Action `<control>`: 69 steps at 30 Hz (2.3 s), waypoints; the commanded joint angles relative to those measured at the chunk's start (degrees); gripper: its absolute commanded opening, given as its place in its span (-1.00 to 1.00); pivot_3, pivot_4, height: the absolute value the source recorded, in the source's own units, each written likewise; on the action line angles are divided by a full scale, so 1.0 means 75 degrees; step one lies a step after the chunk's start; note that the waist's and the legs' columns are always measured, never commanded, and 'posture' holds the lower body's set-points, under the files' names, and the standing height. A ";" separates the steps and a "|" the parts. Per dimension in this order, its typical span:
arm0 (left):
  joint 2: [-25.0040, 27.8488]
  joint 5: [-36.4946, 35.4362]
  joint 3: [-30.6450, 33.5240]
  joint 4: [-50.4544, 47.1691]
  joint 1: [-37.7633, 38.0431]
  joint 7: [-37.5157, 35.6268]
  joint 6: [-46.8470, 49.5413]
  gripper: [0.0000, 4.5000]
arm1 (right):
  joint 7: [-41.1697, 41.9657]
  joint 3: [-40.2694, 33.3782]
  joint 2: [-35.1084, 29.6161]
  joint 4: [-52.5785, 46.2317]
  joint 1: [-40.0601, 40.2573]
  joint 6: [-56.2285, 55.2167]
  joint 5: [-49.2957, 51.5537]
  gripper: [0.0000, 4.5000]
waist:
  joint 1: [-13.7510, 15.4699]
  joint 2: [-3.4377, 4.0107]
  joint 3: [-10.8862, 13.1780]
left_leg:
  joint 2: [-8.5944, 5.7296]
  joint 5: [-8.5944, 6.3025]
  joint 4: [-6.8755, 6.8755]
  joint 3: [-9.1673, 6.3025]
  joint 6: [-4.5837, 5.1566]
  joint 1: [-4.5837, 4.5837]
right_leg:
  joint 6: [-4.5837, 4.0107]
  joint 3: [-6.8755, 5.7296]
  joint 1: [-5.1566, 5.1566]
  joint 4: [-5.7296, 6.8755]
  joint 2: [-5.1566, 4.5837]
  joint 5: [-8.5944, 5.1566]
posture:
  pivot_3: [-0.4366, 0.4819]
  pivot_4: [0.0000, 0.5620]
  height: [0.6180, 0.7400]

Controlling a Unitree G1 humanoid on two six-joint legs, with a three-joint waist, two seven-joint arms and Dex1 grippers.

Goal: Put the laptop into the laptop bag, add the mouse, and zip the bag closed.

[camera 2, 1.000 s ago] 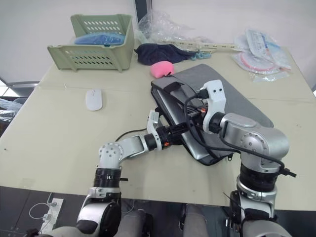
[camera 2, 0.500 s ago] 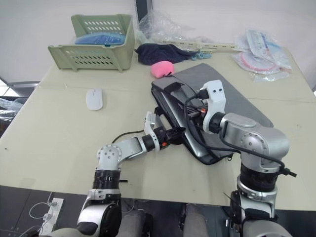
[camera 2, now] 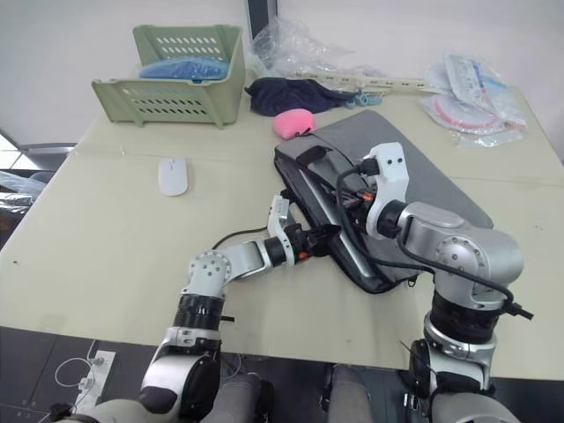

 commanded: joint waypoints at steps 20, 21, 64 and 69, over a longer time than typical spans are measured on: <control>0.0694 0.0616 -0.0589 -0.1164 0.0341 -0.1304 0.0655 0.80 | 0.0188 0.0138 -0.0076 -0.0343 -0.0149 -0.0235 0.0416 -1.00 | -0.0121 0.0001 0.0001 | 0.0012 0.0000 -0.0015 -0.0003 0.0000 -0.0029 | 0.0000 -0.0011 -0.0041 0.0003 0.0014 0.0000 | -0.05 -0.47 1.00; 0.0908 0.0590 -0.0577 -0.1388 0.0408 -0.1425 0.0744 0.99 | 0.0184 0.0152 -0.0103 -0.0321 -0.0140 -0.0268 0.0418 -1.00 | -0.0137 0.0001 0.0001 | 0.0013 0.0000 -0.0015 -0.0002 0.0000 -0.0027 | 0.0000 -0.0010 -0.0041 0.0005 0.0015 0.0000 | -0.05 -0.47 1.00; 0.9095 0.3874 0.2291 0.0795 0.2977 -0.6714 -0.5041 1.00 | 0.5370 -0.1649 -0.5527 0.1481 0.4542 -0.6548 -0.1051 0.99 | -0.0097 -0.0023 0.0012 | 0.0023 -0.0025 0.0002 0.0050 0.0006 -0.0078 | -0.0003 -0.0006 -0.0111 0.0012 0.0009 -0.0002 | -0.05 -0.47 1.00; 0.9620 0.4868 0.1972 0.2308 0.2609 -0.6439 -0.6355 1.00 | 0.5958 -0.2946 -0.5734 0.3145 0.5964 -0.8450 -0.1953 0.99 | -0.0114 -0.0024 0.0012 | 0.0025 -0.0029 -0.0009 0.0088 0.0012 -0.0052 | 0.0000 -0.0004 -0.0110 0.0012 0.0006 -0.0001 | -0.05 -0.47 1.00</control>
